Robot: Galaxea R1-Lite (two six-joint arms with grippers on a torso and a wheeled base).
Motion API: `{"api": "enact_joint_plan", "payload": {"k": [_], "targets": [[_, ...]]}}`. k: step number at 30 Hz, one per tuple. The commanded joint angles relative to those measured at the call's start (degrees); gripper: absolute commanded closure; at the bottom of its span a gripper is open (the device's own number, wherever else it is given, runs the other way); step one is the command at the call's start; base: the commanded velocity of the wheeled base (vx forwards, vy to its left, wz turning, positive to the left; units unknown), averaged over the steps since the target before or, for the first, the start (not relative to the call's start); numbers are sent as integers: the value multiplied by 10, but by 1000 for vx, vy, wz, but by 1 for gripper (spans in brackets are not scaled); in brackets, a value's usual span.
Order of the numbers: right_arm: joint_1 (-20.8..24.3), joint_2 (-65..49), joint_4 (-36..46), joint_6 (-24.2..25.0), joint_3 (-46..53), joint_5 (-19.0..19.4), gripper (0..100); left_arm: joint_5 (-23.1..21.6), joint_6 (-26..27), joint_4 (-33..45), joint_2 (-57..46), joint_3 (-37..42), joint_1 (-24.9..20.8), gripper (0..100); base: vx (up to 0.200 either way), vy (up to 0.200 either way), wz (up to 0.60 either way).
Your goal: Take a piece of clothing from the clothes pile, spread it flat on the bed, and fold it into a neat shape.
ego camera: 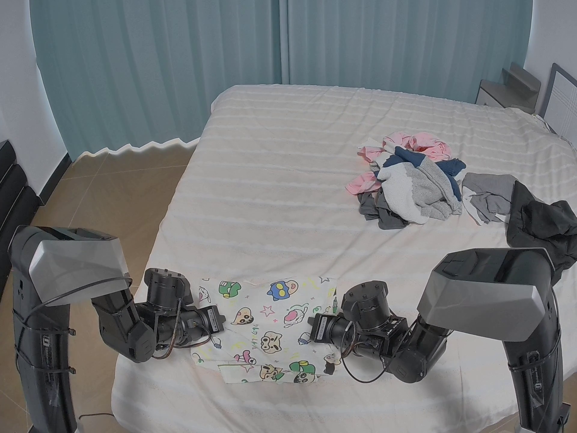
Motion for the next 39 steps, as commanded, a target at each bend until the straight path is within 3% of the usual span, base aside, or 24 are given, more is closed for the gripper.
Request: {"api": "enact_joint_plan", "payload": {"k": [1, 11, 21, 39], "targets": [[0, -47, -2, 0, 20, 0, 100, 5, -3, 0, -54, 24, -17, 100, 0, 0, 0], [6, -157, -1, 0, 81, 1, 100, 11, -68, 47, -186, 39, -52, 100, 0, 0, 0], [6, -214, -1, 1, 134, 1, 100, 12, -109, 54, -228, 34, -82, 100, 0, 0, 0], [0, -245, -2, 2, 164, 0, 100, 16, -109, 56, -223, 26, -107, 100, 0, -200, 0]]}}
